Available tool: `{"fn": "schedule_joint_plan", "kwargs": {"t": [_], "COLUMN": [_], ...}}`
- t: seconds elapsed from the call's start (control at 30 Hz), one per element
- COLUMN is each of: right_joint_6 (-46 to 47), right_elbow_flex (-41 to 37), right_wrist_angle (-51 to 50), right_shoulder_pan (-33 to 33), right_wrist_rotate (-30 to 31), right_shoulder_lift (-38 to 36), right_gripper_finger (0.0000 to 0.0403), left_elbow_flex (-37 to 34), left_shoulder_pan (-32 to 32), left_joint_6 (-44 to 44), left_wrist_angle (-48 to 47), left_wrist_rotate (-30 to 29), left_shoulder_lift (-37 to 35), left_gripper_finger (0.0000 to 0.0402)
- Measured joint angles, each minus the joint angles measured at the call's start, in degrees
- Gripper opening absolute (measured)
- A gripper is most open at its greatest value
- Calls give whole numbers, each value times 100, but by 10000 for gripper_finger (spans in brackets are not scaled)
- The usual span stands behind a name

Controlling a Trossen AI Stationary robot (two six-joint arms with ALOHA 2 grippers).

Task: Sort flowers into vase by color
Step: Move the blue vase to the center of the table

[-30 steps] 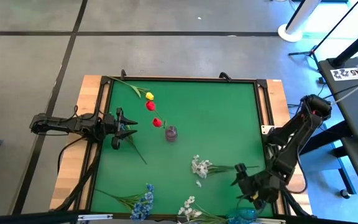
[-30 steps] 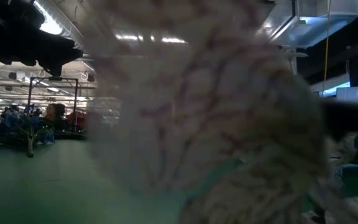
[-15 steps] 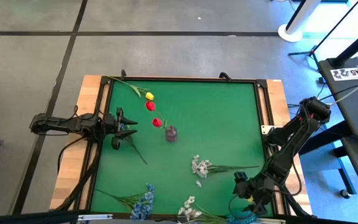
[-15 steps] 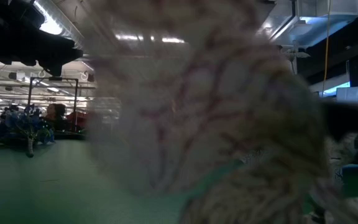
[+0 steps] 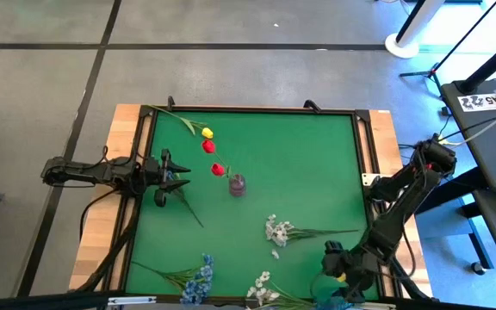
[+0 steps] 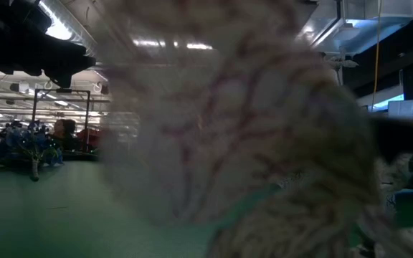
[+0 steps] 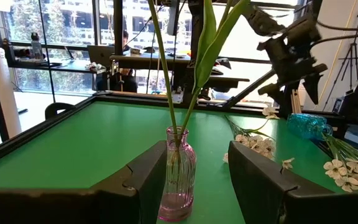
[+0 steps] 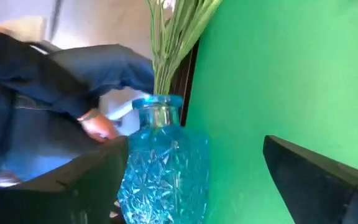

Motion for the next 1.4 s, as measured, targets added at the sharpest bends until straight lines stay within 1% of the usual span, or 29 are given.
{"fn": "schedule_joint_plan", "kwargs": {"t": [0.13, 0.2, 0.27, 0.33, 0.5, 0.67, 0.73, 0.87, 1.0, 1.1, 1.3, 1.4], "right_joint_6": [-295, -373, -376, -376, -328, 62, 135, 636, 719, 994, 983, 963], "right_elbow_flex": [851, 1258, 1586, 1786, 2054, 2069, 2060, 1974, 1938, 1938, 1934, 1936], "right_wrist_angle": [-1605, -2272, -2611, -2745, -2790, -2819, -2932, -2852, -2940, -2931, -2723, -2623], "right_shoulder_pan": [282, 382, 465, 562, 756, 898, 932, 966, 906, 826, 912, 959], "right_wrist_rotate": [665, 837, 956, 957, 897, 882, 744, 634, 634, 631, 458, 574], "right_shoulder_lift": [313, 508, 708, 867, 1065, 1087, 1089, 1100, 1106, 1106, 1219, 1214], "right_gripper_finger": [364, 363, 363, 363, 363, 363, 363, 376, 395, 398, 399, 398], "left_elbow_flex": [0, 1, 0, 1, 1, -1, 1, -1, 2, 1, 1, 1], "left_shoulder_pan": [1, -1, 1, -1, 0, -2, -2, 0, -1, 0, -1, 0], "left_joint_6": [-1, 0, 1, 1, 1, -1, 0, -1, -1, 1, -1, 1], "left_wrist_angle": [-1, -1, -1, 0, 0, -1, -1, -1, -1, 0, 0, -1], "left_wrist_rotate": [0, 2, 0, 2, 1, 2, 1, 1, 2, 2, 0, 0], "left_shoulder_lift": [0, -1, -1, 1, 0, 1, 0, 0, 0, 1, 1, -1], "left_gripper_finger": [167, 167, 167, 167, 167, 167, 167, 167, 167, 167, 167, 167]}}
